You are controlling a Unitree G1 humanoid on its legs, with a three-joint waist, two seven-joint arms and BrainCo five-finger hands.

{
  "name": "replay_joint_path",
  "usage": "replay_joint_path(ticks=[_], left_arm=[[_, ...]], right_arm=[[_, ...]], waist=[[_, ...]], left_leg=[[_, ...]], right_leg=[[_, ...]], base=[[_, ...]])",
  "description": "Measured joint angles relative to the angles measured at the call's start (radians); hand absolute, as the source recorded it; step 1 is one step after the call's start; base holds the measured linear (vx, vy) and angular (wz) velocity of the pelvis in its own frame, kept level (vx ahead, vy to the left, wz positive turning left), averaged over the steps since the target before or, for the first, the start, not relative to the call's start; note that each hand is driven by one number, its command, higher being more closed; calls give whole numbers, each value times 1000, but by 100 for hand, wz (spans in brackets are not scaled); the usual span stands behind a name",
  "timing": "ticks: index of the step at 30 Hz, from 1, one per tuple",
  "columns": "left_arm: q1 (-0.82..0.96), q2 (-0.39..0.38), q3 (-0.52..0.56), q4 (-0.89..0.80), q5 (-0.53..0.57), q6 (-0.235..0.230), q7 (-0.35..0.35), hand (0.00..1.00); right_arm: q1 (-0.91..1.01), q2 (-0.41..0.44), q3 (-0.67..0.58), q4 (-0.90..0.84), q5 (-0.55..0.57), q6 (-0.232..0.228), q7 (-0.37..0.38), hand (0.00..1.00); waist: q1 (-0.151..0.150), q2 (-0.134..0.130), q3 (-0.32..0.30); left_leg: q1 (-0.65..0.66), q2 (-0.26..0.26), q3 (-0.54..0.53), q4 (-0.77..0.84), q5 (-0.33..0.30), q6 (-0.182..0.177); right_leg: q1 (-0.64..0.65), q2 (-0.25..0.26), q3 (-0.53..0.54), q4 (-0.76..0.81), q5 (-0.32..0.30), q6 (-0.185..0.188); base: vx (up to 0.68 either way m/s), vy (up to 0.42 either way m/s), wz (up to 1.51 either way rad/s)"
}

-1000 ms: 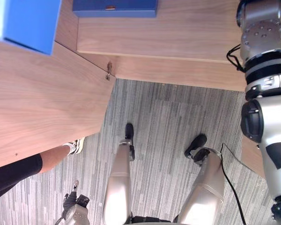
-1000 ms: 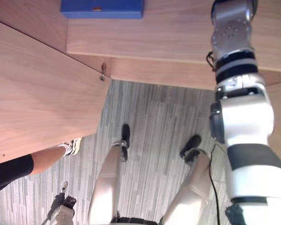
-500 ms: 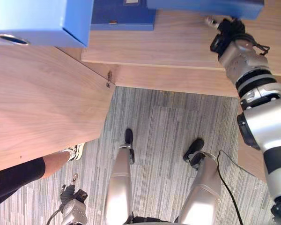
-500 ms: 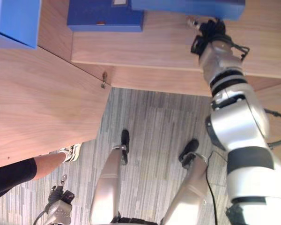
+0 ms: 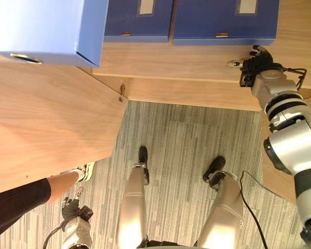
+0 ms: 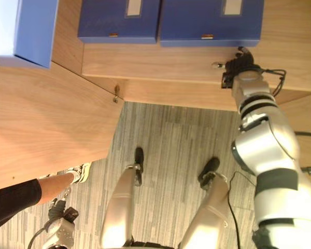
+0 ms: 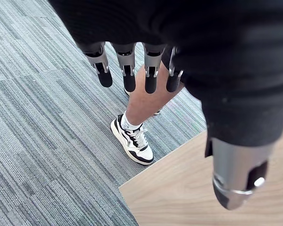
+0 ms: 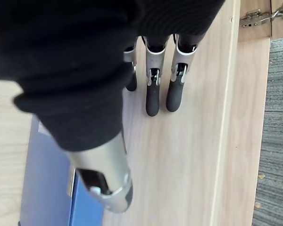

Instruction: Walk over to the cabinet, pick up the folder, carry it to the office cabinet, place the folder inside the office cabinet, then close the office cabinet door

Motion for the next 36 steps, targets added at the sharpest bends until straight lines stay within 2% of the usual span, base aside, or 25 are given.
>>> replay_joint_path(ticks=[3,4,5,7,10,13,16,17,19,22,23,24,25,29,31,33,34,35,36], left_arm=[[0,-2,-4,-2,0,0,-1,0],[1,-2,-8,-3,1,0,-3,0],[1,-2,-14,-3,2,0,-6,0],[3,-12,-25,-28,5,0,-22,0],[4,-12,-27,-51,7,0,-37,0],[7,-13,-45,-65,9,0,-39,0],[12,-15,-57,-99,34,0,-45,0],[15,-19,-64,-136,47,0,-48,0],[17,-24,-65,-163,55,-1,-53,0],[19,-31,-84,-197,88,-1,-68,0],[20,-34,-84,-196,91,0,-71,0],[23,-42,-83,-195,108,0,-76,0],[27,-55,-83,-185,119,0,-77,0],[54,-88,-82,-76,171,-2,-76,0],[85,-118,-89,-38,193,-3,-69,0],[96,-119,-93,-41,192,-5,-54,0],[104,-123,-109,-77,193,-6,-40,0],[117,-122,-121,-111,193,-7,-35,0],[141,-119,-146,-198,192,-10,-25,0]], right_arm=[[33,-8,-16,-42,-236,1,27,0],[63,-16,-58,-91,-339,3,41,0],[81,-18,-93,-115,-394,3,48,0],[149,-18,-239,-201,-528,2,63,0],[206,-3,-365,-260,-584,-3,85,0],[261,19,-415,-287,-615,-7,100,0],[368,93,-465,-297,-623,-7,113,0],[462,152,-499,-312,-655,-10,115,0],[534,204,-541,-324,-660,-8,117,0],[764,379,-610,-321,-699,26,146,0],[811,416,-629,-319,-699,30,146,0],[895,492,-672,-312,-699,40,147,0],[978,552,-712,-304,-698,42,146,0],[1176,639,-864,-292,-691,31,133,0],[1270,645,-966,-294,-601,-8,99,0],[1320,646,-1033,-297,-455,-48,81,0],[1353,644,-1076,-295,-367,-72,75,0],[1360,643,-1094,-296,-325,-84,74,0],[1378,643,-1122,-293,-246,-100,68,0]], waist=[[1,0,0],[0,-1,0],[0,-2,-1],[1,-5,-2],[0,-8,-4],[0,-10,-5],[-3,-24,-11],[-6,-44,-21],[-8,-57,-28],[-10,-89,-45],[-10,-93,-48],[-10,-102,-57],[-10,-106,-87],[-12,-130,-206],[-28,-152,-287],[-42,-164,-318],[-44,-166,-339],[-44,-168,-352],[-44,-172,-363]], left_leg=[[2,2,0,-3,0,1],[4,5,0,-7,0,2],[6,6,2,-10,0,3],[10,8,10,-24,4,6],[25,13,23,-51,14,8],[61,19,29,-72,20,8],[141,39,37,-110,19,9],[203,43,42,-139,19,9],[247,45,43,-159,19,8],[360,53,45,-212,18,8],[379,54,48,-220,18,8],[418,57,57,-237,18,8],[443,59,61,-254,18,8],[543,66,89,-333,22,7],[599,61,89,-407,48,7],[649,56,81,-479,80,4],[666,53,74,-512,91,5],[670,51,69,-522,94,5],[682,47,58,-538,102,5]], right_leg=[[8,5,-3,-13,7,2],[15,9,-6,-24,13,3],[16,11,-7,-29,16,4],[19,17,-6,-49,27,3],[26,28,-6,-77,41,4],[59,40,-9,-108,52,6],[154,66,-33,-173,67,11],[220,76,-43,-206,70,16],[271,81,-61,-230,72,19],[403,101,-88,-305,82,34],[426,105,-90,-318,84,37],[468,114,-94,-345,93,43],[504,123,-102,-380,103,48],[614,153,-121,-507,145,64],[683,167,-148,-590,167,71],[729,172,-177,-626,173,75],[750,172,-197,-637,173,78],[756,172,-205,-643,174,79],[778,171,-222,-653,178,87]], base=[[28,37,-3],[26,41,-5],[26,44,-7],[29,44,-7],[47,36,-9],[76,22,-10],[125,23,-12],[123,31,-2],[114,23,1],[134,15,6],[127,4,0],[117,5,-1],[114,5,-1],[120,11,-7],[122,1,13],[134,-12,30],[109,0,36],[91,25,35],[71,26,30]])
